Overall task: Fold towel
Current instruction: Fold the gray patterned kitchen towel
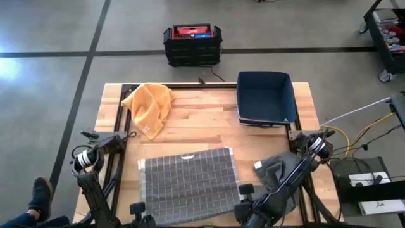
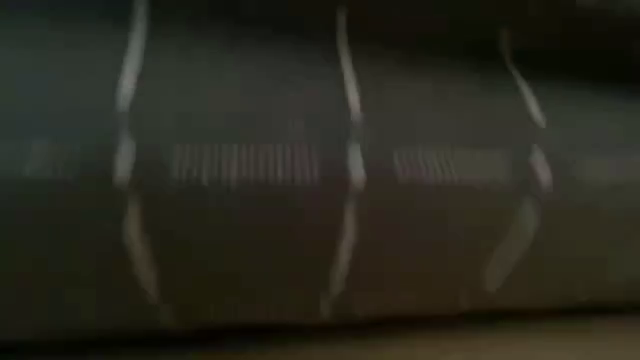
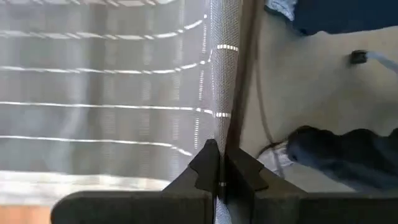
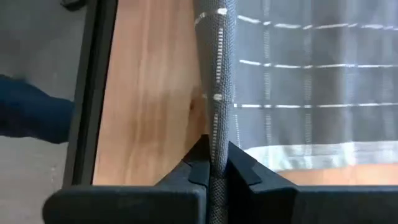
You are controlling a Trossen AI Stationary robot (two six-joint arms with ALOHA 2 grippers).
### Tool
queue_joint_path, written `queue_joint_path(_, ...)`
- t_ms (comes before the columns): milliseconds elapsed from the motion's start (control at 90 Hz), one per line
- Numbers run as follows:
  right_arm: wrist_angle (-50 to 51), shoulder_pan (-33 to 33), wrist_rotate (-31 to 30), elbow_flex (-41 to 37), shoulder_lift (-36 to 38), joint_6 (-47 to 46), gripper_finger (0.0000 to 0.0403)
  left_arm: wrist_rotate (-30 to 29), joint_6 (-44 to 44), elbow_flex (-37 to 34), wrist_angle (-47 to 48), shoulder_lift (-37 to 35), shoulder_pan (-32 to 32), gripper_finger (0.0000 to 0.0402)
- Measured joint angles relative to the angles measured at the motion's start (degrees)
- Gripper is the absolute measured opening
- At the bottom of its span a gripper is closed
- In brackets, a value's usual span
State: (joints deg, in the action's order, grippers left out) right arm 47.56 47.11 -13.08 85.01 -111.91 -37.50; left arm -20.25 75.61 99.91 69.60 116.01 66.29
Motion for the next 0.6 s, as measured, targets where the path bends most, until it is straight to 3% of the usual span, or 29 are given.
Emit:
queue_joint_path(133, 3.46, -3.31, -1.10, 0.00, 4.14, 0.61, 0.0000, -0.42, -0.11, 2.09, 12.15, -1.72, -0.84, 0.0000)
queue_joint_path(244, 7.77, -7.23, -2.24, -0.06, 7.53, 1.26, 0.0000, -1.70, -0.74, -1.08, 17.13, -5.23, -2.11, 0.0000)
queue_joint_path(600, 8.45, -20.51, -1.45, -7.92, 9.88, 5.95, 0.0000, -1.89, -7.81, -26.54, 6.52, -21.34, -10.35, 0.0000)
